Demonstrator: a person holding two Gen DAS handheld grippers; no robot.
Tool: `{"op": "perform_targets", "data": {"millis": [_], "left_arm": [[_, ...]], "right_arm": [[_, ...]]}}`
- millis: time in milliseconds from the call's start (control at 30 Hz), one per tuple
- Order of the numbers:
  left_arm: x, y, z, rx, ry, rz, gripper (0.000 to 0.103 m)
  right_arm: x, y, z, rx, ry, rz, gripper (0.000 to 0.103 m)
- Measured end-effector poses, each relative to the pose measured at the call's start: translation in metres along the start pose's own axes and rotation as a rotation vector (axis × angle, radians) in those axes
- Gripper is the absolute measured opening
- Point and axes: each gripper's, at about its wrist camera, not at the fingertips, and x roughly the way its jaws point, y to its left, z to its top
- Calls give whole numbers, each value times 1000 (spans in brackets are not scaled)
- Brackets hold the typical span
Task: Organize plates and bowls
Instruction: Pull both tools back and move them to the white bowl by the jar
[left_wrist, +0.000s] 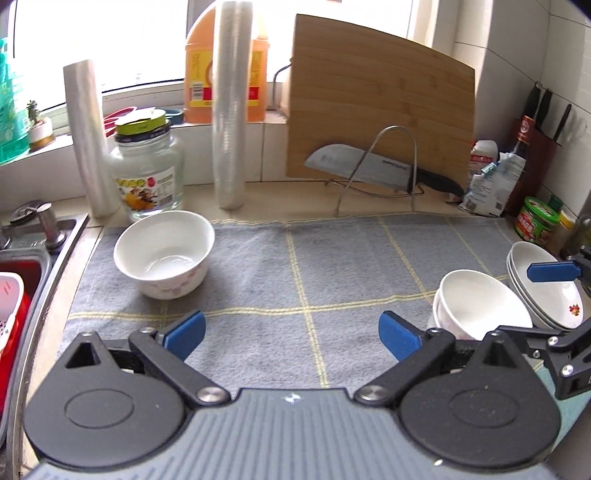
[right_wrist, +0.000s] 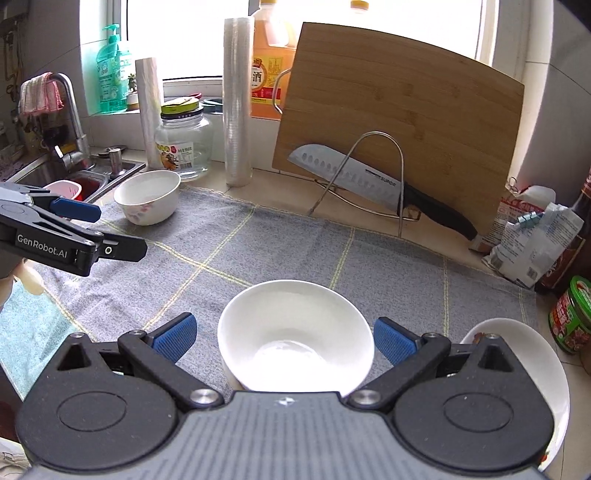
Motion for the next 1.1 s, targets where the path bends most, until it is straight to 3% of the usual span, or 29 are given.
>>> {"op": "perform_targets", "data": {"millis": [100,233,600,1100], "left_arm": [[2,22,-4,-33,8,23,100],[9,55,-7,-59,18,-4,100],[40,117,0,126,23,-40,99],[85,134,10,263,-8,-105,98]], "right_arm": [[3,12,9,0,5,12,103],[13,39,22,-25,14,13,103],[60,103,65,8,90,8,103],[125,125,128,5,145,-7,103]]}}
